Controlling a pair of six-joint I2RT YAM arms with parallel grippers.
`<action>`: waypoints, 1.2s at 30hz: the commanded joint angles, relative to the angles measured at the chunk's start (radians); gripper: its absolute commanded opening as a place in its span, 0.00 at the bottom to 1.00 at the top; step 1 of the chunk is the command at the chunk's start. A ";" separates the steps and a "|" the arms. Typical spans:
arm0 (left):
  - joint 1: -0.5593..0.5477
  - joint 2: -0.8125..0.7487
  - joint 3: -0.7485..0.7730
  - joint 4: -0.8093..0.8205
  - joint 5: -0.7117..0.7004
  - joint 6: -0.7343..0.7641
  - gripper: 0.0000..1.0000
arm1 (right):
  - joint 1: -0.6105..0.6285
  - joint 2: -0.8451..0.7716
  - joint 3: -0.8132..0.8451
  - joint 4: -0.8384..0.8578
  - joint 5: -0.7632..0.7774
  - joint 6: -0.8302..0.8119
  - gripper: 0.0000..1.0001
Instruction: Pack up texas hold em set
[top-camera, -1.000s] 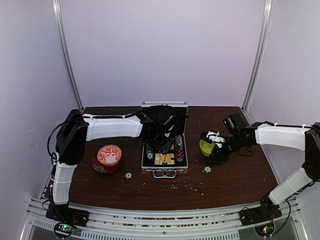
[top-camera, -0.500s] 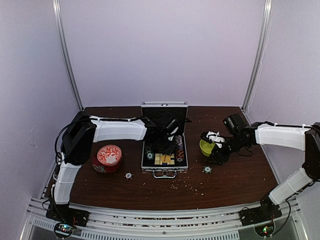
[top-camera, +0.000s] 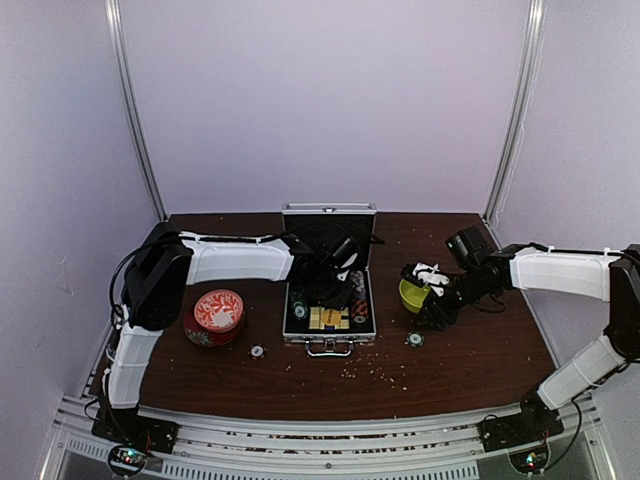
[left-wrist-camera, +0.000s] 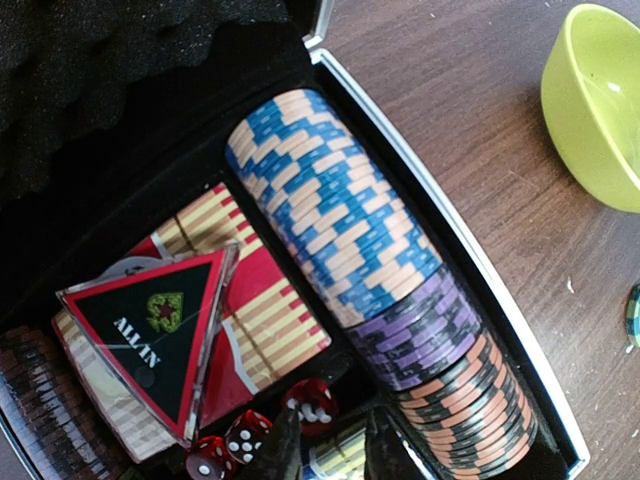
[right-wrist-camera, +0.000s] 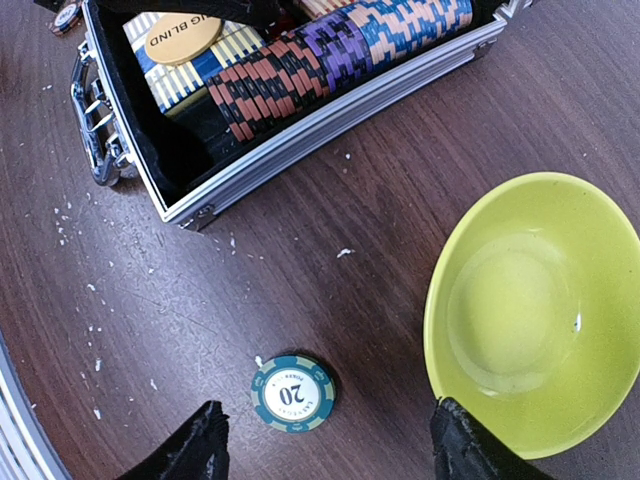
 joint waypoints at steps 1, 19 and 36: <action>0.000 -0.024 0.006 0.031 0.014 0.007 0.23 | 0.006 0.004 0.022 -0.008 -0.003 -0.011 0.70; -0.003 -0.289 -0.182 -0.050 -0.046 0.112 0.42 | 0.011 0.013 0.165 -0.143 0.063 -0.066 0.71; -0.002 -0.520 -0.549 -0.387 -0.059 0.074 0.56 | 0.028 0.032 0.107 -0.024 -0.036 -0.031 0.71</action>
